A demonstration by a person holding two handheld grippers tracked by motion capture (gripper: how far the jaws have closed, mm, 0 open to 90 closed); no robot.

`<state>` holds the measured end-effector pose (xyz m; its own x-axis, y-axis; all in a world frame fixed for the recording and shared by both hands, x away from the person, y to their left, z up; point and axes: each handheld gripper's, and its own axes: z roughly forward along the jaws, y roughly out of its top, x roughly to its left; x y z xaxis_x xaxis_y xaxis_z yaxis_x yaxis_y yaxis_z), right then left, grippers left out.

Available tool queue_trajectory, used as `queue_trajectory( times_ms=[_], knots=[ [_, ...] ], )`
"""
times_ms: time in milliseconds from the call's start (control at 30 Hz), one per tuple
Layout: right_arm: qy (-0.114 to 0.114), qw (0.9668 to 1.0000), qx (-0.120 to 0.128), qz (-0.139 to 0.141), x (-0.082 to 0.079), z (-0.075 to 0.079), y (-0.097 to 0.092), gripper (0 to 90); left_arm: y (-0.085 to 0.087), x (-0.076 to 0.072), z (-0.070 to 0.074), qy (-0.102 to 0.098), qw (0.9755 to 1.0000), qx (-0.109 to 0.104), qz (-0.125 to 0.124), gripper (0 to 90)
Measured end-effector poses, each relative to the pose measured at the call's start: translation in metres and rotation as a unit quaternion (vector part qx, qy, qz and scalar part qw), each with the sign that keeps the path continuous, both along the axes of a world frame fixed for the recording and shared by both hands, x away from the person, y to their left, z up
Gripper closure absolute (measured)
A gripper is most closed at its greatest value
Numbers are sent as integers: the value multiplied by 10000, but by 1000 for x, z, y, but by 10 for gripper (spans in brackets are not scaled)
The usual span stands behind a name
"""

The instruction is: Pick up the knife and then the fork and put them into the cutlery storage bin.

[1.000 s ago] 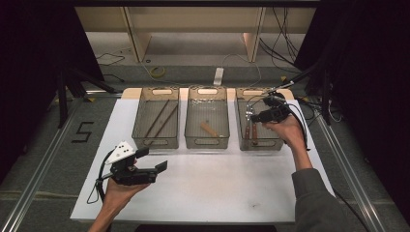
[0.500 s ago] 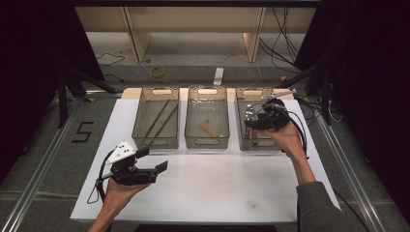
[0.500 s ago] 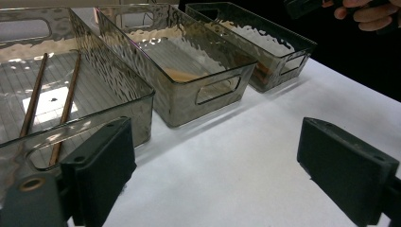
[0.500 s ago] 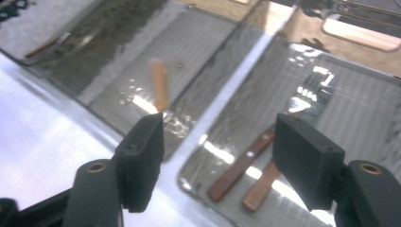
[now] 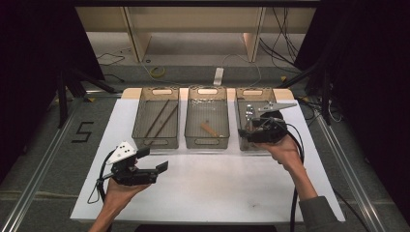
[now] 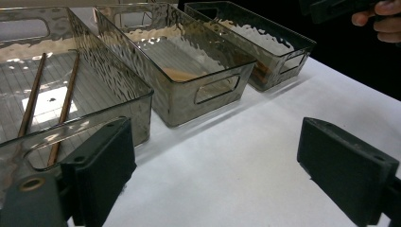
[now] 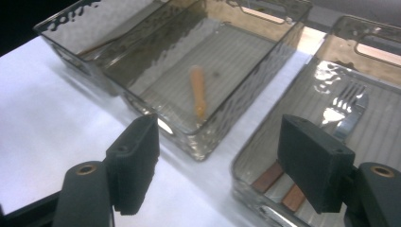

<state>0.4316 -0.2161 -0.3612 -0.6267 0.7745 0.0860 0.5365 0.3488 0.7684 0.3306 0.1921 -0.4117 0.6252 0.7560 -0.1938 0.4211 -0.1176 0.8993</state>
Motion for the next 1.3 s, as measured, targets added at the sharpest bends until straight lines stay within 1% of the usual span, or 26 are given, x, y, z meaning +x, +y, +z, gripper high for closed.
queue_trajectory(
  times_ms=[133,200,333,467,500,633,800,867,1000,1200,1300],
  knots=[
    [-54,9999,10,123,-11,-2,5,290,0,0,0,3,10000,4,-1,114],
    [-51,9999,14,158,-14,-2,7,284,0,0,0,-7,10000,15,-8,114],
    [-101,9997,121,204,-21,-2,9,281,0,0,0,1,10000,10,-2,114],
    [-119,9995,145,254,-26,-3,11,269,0,0,0,2,10000,15,-12,114],
    [-102,9994,199,260,-28,-3,11,270,-1,0,0,-1,10000,12,-13,114],
    [-157,9992,221,292,-33,-7,11,267,-1,0,0,4,10000,17,-24,114],
    [-170,9990,277,319,-40,-13,10,267,-1,0,0,11,10000,18,-51,114],
    [-191,9987,332,326,-43,-15,8,267,-1,0,0,8,10000,35,-66,114],
    [-224,9982,436,341,-48,-19,6,267,-1,0,0,19,10000,-1,-52,114],
    [-205,9969,641,395,-56,-25,5,255,-2,0,0,40,9999,29,-90,114],
    [-276,9964,678,423,-61,-28,2,247,-2,0,0,46,9999,22,-96,114]
  ],
)
